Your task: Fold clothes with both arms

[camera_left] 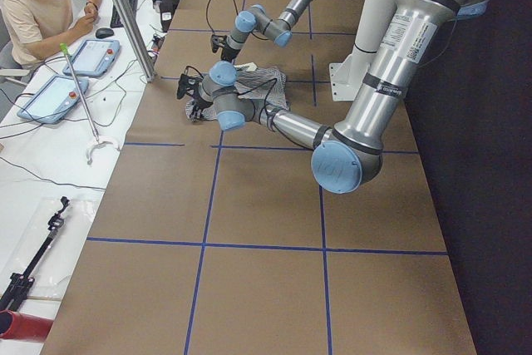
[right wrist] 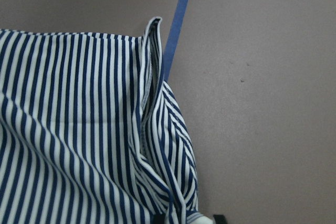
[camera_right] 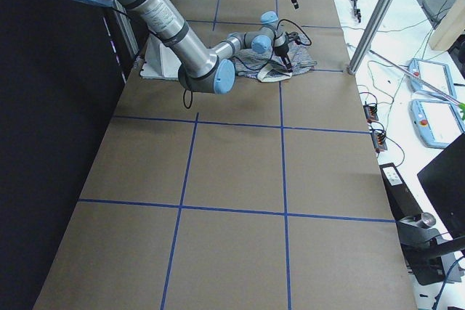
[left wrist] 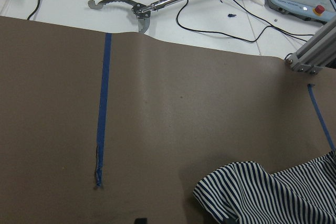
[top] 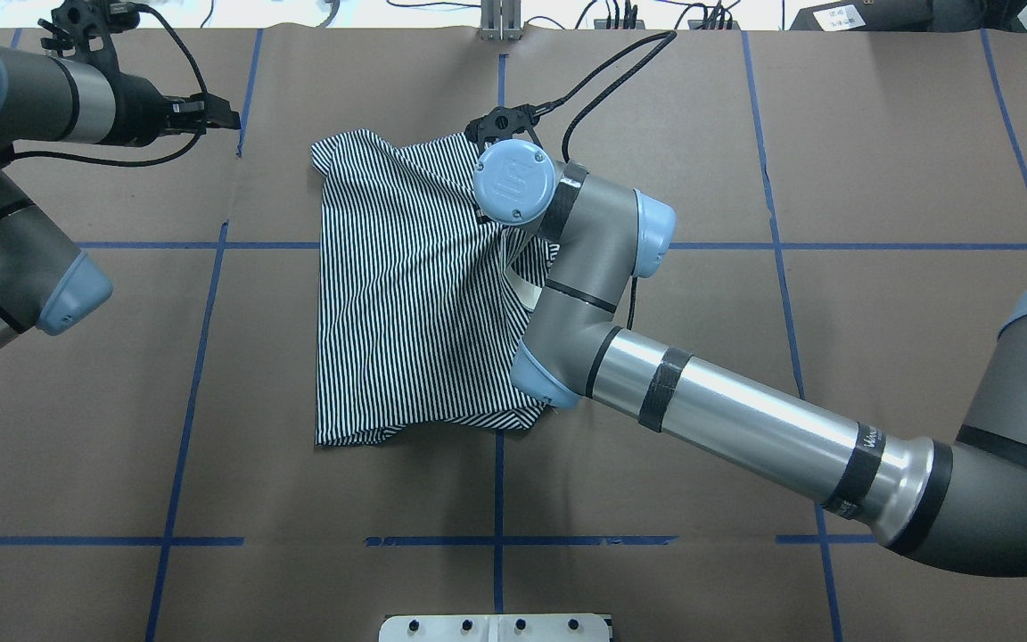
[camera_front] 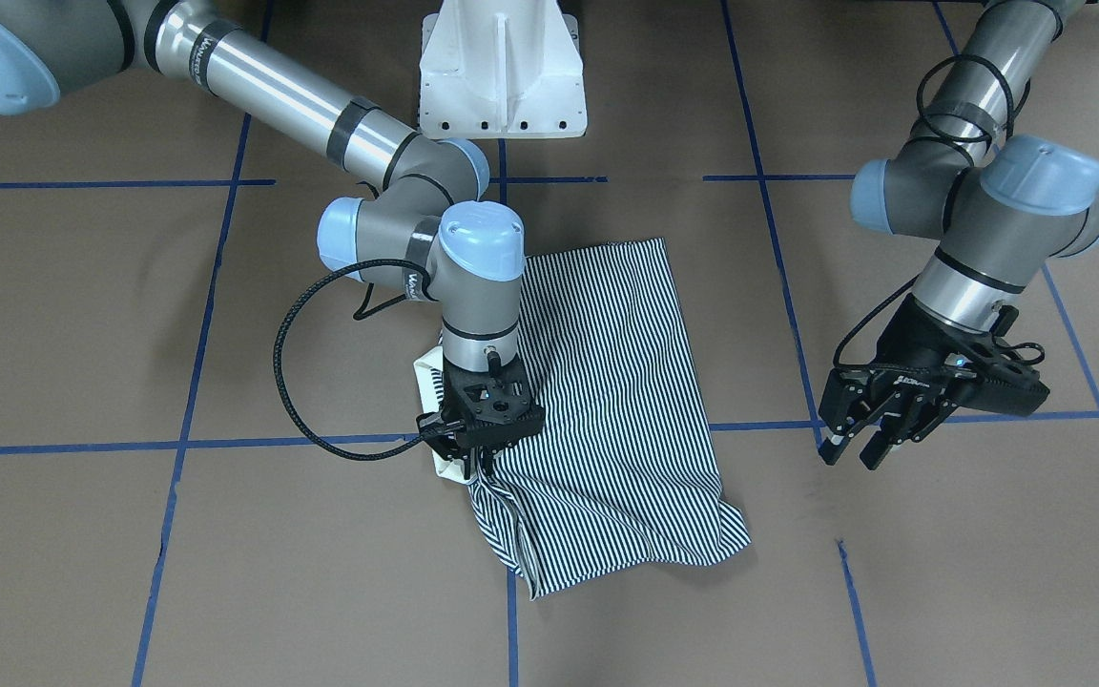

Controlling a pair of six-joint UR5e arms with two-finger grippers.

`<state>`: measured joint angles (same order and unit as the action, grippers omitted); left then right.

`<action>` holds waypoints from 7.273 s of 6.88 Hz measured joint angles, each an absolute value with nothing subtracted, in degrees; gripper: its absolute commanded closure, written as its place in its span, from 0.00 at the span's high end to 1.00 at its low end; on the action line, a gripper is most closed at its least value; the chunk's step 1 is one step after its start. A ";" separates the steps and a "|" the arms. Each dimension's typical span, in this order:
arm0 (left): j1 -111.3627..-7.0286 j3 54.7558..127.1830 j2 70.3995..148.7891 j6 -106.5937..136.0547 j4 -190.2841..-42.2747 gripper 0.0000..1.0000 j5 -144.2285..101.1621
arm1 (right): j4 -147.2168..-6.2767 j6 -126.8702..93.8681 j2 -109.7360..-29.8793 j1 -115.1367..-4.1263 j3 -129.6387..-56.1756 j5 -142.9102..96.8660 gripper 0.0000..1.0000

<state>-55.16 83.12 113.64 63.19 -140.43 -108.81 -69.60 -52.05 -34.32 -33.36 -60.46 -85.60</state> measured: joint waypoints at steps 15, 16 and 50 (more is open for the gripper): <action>-55.02 83.73 114.18 62.93 -140.36 0.57 -108.72 | -70.39 -94.95 -62.46 -14.77 -99.64 -77.74 0.00; -55.02 83.67 114.09 62.93 -140.36 0.57 -108.72 | -70.40 -94.77 -62.29 -15.23 -99.52 -77.89 0.00; -54.14 83.60 113.57 66.25 -140.36 0.58 -108.46 | -81.41 -102.76 -53.65 -17.05 -93.83 -86.13 0.00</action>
